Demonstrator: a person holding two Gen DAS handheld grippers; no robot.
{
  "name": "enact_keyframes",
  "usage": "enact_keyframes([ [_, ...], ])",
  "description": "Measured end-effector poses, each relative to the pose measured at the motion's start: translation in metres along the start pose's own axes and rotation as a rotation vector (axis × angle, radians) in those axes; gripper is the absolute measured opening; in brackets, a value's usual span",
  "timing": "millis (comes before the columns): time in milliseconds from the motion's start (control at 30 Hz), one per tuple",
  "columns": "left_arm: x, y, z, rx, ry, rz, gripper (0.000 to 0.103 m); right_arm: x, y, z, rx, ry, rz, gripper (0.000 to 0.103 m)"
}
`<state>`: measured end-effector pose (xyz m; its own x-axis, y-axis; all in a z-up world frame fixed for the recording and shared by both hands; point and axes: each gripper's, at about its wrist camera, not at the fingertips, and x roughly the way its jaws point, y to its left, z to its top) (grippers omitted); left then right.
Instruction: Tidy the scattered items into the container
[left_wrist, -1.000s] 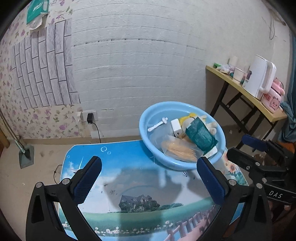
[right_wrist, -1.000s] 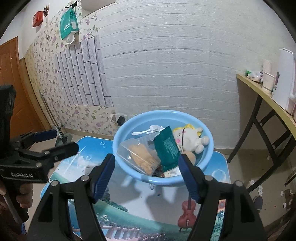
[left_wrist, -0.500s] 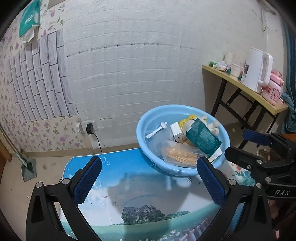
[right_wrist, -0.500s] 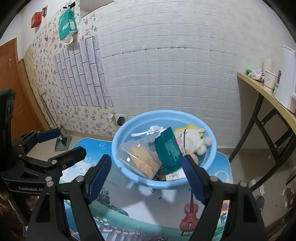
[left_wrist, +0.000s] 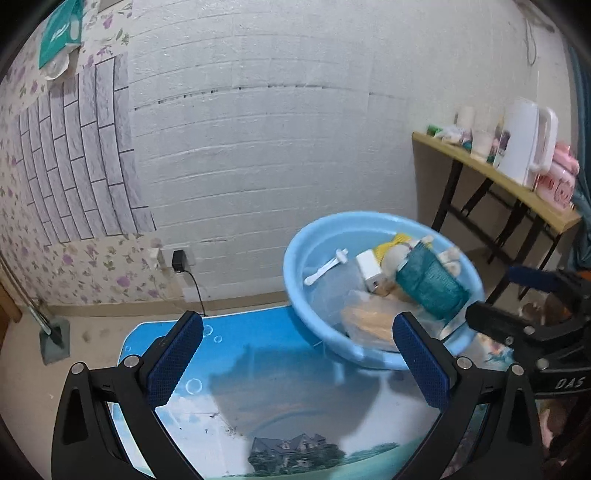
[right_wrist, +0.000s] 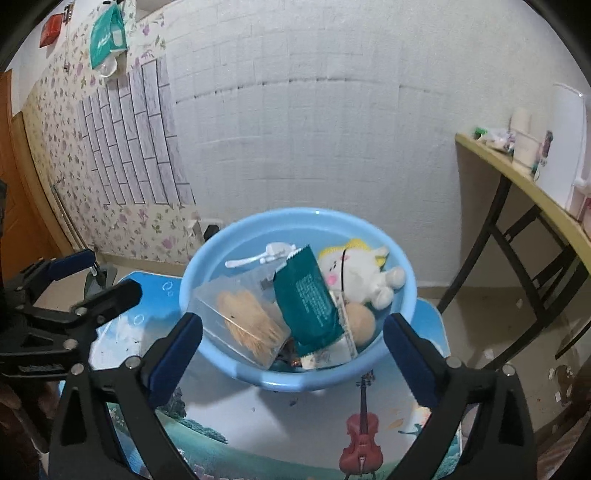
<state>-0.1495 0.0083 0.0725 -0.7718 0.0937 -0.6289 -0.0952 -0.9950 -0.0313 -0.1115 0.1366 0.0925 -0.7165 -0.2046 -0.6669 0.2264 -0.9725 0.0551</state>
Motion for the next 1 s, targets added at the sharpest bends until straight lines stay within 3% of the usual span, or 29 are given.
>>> enact_keyframes([
  [667, -0.022, -0.004, -0.009, -0.001, -0.013, 0.008, 0.103, -0.013, 0.006, -0.006, 0.01, -0.014, 0.004, 0.1],
  [1000, -0.044, -0.007, -0.021, -0.006, -0.02, -0.051, 0.103, -0.033, 0.012, -0.016, 0.002, -0.027, 0.003, 0.1],
])
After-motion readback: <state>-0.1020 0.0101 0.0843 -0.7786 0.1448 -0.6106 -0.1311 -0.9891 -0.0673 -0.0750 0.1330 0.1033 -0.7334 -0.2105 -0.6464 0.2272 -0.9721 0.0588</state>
